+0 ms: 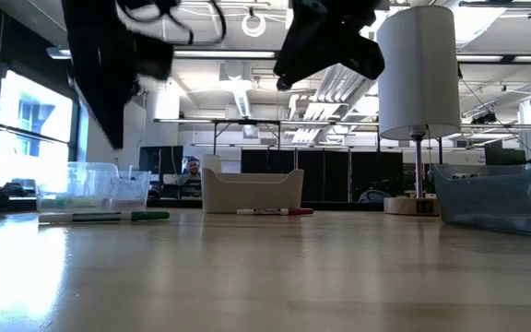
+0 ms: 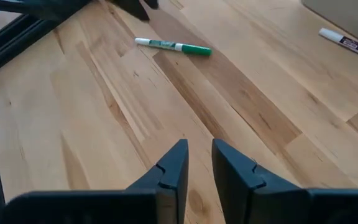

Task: Pick & Place Markers
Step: Put the green marker into the black bin

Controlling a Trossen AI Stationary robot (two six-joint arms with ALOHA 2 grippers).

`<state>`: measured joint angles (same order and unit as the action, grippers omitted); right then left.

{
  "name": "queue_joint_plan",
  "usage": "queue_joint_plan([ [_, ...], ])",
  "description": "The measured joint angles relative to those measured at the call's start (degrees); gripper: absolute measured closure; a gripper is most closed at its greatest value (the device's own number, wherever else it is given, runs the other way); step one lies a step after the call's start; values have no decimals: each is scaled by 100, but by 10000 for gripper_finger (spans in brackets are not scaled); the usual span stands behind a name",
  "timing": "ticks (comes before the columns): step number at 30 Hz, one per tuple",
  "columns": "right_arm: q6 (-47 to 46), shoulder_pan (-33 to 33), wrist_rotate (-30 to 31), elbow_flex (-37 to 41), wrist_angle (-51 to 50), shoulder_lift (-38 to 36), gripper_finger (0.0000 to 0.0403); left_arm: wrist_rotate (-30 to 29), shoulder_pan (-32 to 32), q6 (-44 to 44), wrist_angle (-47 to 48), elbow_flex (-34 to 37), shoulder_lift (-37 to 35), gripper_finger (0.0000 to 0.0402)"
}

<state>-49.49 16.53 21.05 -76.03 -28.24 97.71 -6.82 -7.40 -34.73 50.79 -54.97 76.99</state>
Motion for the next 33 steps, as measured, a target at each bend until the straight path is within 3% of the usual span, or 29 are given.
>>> queue_joint_plan([
  [8,61,-1,-8,0,18,0,361,132,304,-23,-434,569,488,231],
  [18,45,1,-22,0,92,0,372,-255,293,-4,-706,612,1528,220],
  [22,45,10,-16,-3,166,0,371,121,298,-4,-783,607,1890,251],
  [27,45,68,5,-3,228,0,375,412,300,-26,-927,598,1952,368],
  [33,48,128,30,-2,197,0,375,384,293,-199,-851,493,1903,369],
])
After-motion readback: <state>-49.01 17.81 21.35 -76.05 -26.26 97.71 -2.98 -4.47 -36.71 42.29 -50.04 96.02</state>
